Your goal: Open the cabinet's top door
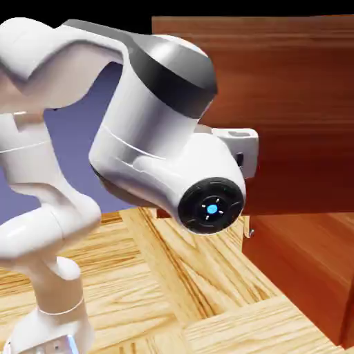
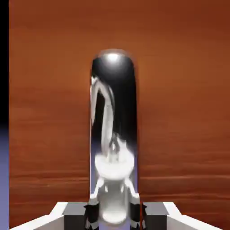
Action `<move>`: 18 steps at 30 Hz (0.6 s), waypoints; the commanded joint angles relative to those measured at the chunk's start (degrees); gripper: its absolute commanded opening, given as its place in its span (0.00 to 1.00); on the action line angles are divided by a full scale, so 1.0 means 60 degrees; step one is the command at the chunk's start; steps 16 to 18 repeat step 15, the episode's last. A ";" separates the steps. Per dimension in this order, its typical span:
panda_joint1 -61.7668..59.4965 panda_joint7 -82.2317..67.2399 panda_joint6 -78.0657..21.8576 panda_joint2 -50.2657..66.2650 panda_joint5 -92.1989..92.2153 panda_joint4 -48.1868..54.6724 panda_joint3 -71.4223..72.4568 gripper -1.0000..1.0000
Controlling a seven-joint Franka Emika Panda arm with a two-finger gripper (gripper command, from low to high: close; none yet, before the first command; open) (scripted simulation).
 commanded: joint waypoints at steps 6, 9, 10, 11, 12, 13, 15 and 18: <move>-0.0034 -0.0451 -0.1297 0.1766 -0.0419 0.2076 -0.0127 0.00; -0.0095 -0.0575 -0.1886 0.2589 -0.0509 0.3115 -0.0116 0.00; -0.0120 -0.0600 -0.2073 0.2857 -0.0522 0.3461 -0.0104 0.00; -0.0147 -0.0616 -0.2257 0.3122 -0.0527 0.3807 -0.0089 0.00; -0.0178 -0.0614 -0.2435 0.3382 -0.0514 0.4153 -0.0069 0.00; -0.0210 -0.0599 -0.2607 0.3639 -0.0489 0.4498 -0.0045 0.00; -0.0254 -0.0571 -0.2829 0.3974 -0.0449 0.4950 -0.0013 0.00; -0.0254 -0.0571 -0.2829 0.3974 -0.0449 0.4950 -0.0013 0.00</move>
